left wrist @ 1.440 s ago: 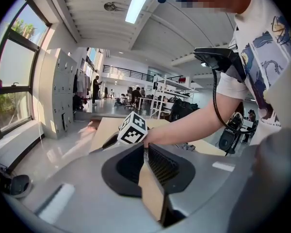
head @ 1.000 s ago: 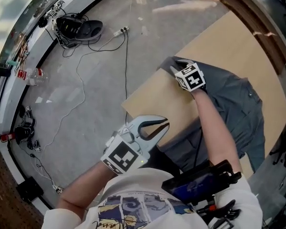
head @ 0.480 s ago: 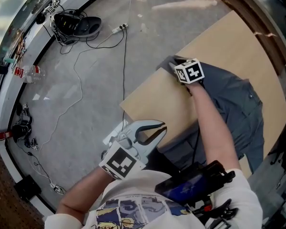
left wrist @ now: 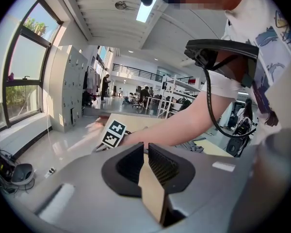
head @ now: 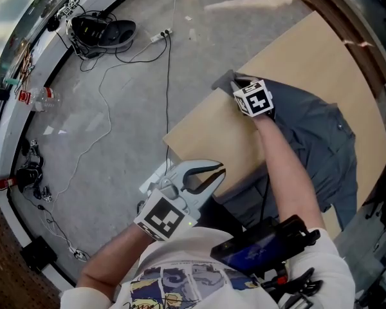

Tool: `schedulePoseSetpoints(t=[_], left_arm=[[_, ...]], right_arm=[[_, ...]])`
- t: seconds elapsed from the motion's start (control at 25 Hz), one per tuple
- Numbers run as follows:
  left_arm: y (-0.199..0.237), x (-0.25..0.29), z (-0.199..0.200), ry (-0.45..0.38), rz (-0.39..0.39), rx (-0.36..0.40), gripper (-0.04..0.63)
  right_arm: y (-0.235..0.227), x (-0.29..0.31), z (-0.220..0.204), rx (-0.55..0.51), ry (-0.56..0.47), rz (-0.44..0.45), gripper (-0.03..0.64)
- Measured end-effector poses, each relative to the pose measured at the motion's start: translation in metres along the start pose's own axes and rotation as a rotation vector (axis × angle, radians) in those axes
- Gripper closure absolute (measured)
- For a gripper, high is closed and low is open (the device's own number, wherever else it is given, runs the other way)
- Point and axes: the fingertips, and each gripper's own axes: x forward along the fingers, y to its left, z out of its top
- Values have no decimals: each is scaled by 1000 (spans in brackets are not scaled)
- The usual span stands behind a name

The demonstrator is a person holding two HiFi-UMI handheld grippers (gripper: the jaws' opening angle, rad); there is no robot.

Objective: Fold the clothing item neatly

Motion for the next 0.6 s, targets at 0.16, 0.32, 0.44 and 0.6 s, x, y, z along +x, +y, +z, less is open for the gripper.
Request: schedulePoseSetpoints(t=[0.16,0.32,0.44,0.6], left_arm=[[1,-4,3,-3,-7,4,558],[-2,-4,7,-3,-29,17,558],[-5,-2,9,-3,-55,31,558],[-10,0,11,1,-93,51,558]], right_arm=[[1,-11,8,8,-28,-10,591],[0,-27,17,21,-62,-20,592],[-2,-40,24,32,-91,-30,592],[-6,-59,30,51,-125,-54,594]])
